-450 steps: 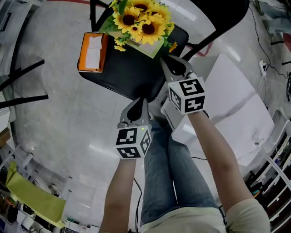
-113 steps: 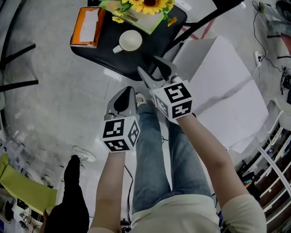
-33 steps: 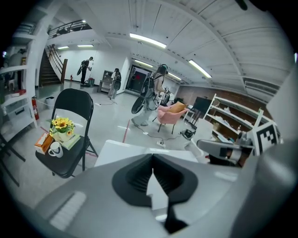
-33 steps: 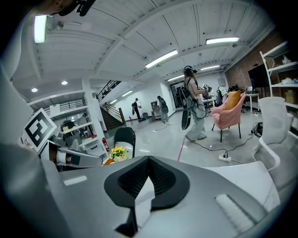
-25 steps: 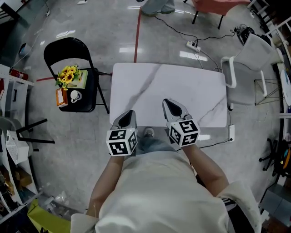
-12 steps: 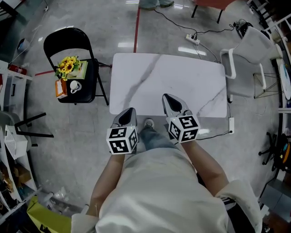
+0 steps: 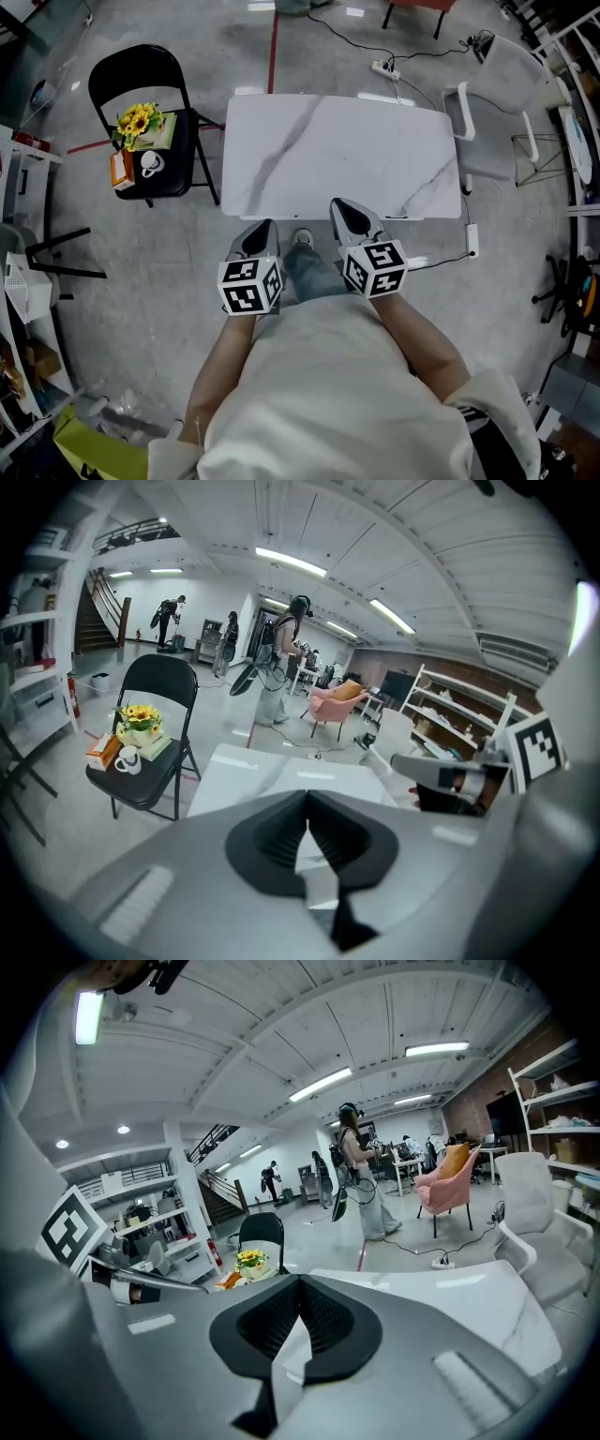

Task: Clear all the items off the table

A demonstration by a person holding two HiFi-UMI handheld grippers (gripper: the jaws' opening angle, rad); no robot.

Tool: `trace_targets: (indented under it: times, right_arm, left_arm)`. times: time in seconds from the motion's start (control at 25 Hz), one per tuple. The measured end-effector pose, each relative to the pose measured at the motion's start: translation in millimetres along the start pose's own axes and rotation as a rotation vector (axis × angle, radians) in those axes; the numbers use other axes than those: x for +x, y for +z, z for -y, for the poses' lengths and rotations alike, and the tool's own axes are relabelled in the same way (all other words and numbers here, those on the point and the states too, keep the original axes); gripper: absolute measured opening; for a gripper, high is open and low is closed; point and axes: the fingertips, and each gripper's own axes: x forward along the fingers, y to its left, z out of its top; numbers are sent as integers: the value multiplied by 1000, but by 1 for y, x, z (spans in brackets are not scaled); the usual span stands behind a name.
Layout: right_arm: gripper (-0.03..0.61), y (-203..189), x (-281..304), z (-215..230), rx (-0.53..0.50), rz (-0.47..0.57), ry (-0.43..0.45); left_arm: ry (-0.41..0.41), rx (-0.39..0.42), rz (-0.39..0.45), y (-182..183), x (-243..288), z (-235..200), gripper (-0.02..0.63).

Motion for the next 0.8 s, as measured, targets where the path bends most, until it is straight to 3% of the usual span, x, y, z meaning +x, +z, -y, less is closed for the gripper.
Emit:
trace_targets:
  times: [0.8]
  right_arm:
    - [-2, -50, -101, -34, 16, 70, -73]
  left_arm:
    - [-65, 87, 32, -65, -71, 40, 8]
